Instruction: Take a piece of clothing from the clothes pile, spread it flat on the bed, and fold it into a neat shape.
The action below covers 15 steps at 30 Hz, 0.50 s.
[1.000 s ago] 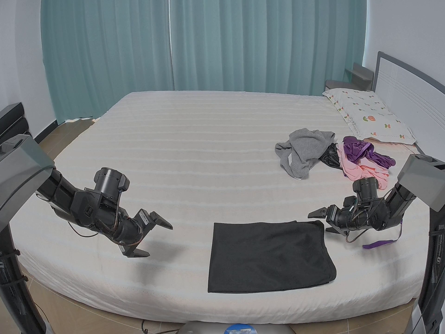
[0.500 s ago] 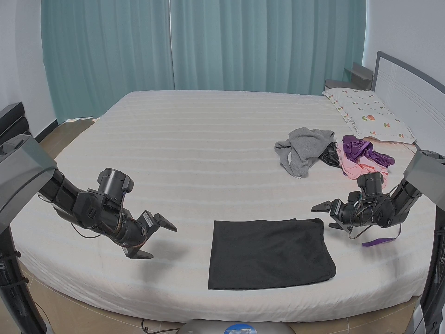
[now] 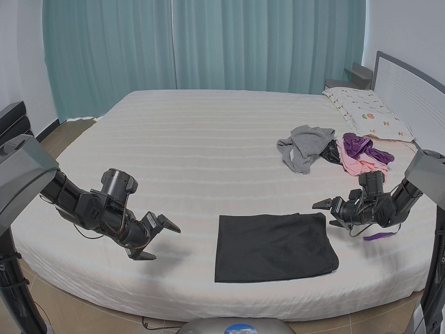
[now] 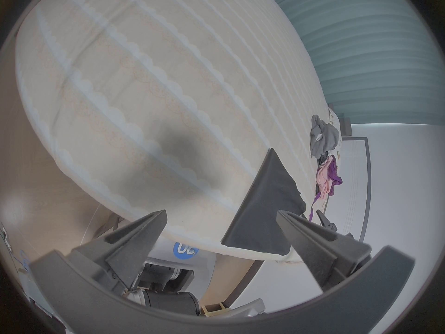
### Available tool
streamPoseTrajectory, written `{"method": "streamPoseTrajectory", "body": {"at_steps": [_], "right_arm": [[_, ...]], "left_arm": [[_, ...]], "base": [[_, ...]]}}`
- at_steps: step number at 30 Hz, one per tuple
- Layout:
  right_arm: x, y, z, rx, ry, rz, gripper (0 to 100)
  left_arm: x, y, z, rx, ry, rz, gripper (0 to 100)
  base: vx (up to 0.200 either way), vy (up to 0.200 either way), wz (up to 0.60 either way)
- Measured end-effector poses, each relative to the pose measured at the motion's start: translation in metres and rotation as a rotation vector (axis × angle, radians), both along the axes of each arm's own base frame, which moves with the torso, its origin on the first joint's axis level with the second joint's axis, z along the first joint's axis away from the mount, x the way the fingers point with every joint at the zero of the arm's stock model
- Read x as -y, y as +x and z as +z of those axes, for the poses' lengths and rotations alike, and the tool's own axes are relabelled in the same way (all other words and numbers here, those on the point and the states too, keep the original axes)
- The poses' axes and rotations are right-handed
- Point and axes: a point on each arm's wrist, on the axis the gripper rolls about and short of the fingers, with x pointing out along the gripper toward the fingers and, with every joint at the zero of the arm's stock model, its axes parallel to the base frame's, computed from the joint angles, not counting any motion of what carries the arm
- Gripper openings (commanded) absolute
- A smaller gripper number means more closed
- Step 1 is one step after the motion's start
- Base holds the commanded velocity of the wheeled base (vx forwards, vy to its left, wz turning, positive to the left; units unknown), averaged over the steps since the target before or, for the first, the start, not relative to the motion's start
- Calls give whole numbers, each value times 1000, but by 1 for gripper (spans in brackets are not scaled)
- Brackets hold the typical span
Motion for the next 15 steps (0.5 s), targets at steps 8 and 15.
{"method": "streamPoseTrajectory", "body": {"at_steps": [8,15], "right_arm": [[-1,0,1,6,-1,3,100],[-1,1,1,9,-1,2,100]], "left_arm": [[4,-1,1,3,-1,-13,100],[7,0,1,9,-2,-19,100]], "base": [[0,-200,0],[0,-200,0]]}}
